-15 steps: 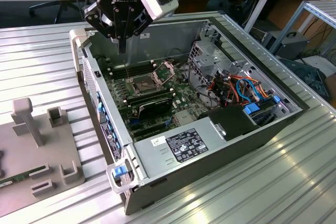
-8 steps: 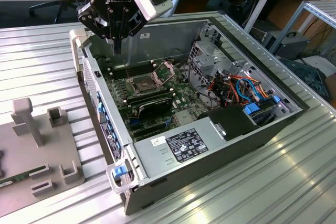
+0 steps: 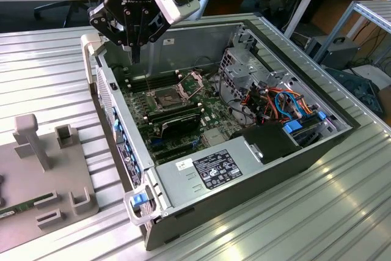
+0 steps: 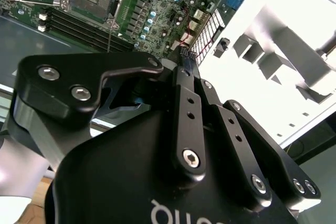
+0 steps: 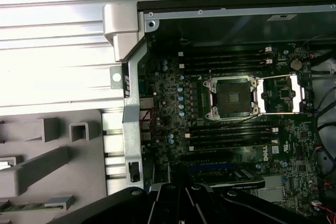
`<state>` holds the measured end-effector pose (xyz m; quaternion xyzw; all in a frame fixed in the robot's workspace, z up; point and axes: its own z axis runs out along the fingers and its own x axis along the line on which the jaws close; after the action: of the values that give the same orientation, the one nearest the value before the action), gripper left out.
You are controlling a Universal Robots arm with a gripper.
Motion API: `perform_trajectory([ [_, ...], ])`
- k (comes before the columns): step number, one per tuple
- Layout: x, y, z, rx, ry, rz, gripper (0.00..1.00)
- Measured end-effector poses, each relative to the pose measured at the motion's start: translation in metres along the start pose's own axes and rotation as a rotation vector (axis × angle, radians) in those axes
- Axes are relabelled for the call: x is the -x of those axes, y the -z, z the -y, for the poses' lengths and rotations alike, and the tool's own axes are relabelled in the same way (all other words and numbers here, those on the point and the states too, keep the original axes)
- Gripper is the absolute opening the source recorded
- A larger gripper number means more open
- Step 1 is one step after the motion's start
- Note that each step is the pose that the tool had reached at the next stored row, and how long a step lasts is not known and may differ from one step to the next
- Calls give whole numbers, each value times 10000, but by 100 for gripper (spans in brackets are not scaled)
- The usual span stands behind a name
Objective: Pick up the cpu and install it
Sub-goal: 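Reach for the cpu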
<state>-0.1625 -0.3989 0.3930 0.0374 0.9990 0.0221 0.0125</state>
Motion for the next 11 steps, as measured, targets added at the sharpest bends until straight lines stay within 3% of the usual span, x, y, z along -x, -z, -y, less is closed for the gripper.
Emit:
perform_trajectory([
  [11, -38, 1, 3, -1, 0, 0, 11],
])
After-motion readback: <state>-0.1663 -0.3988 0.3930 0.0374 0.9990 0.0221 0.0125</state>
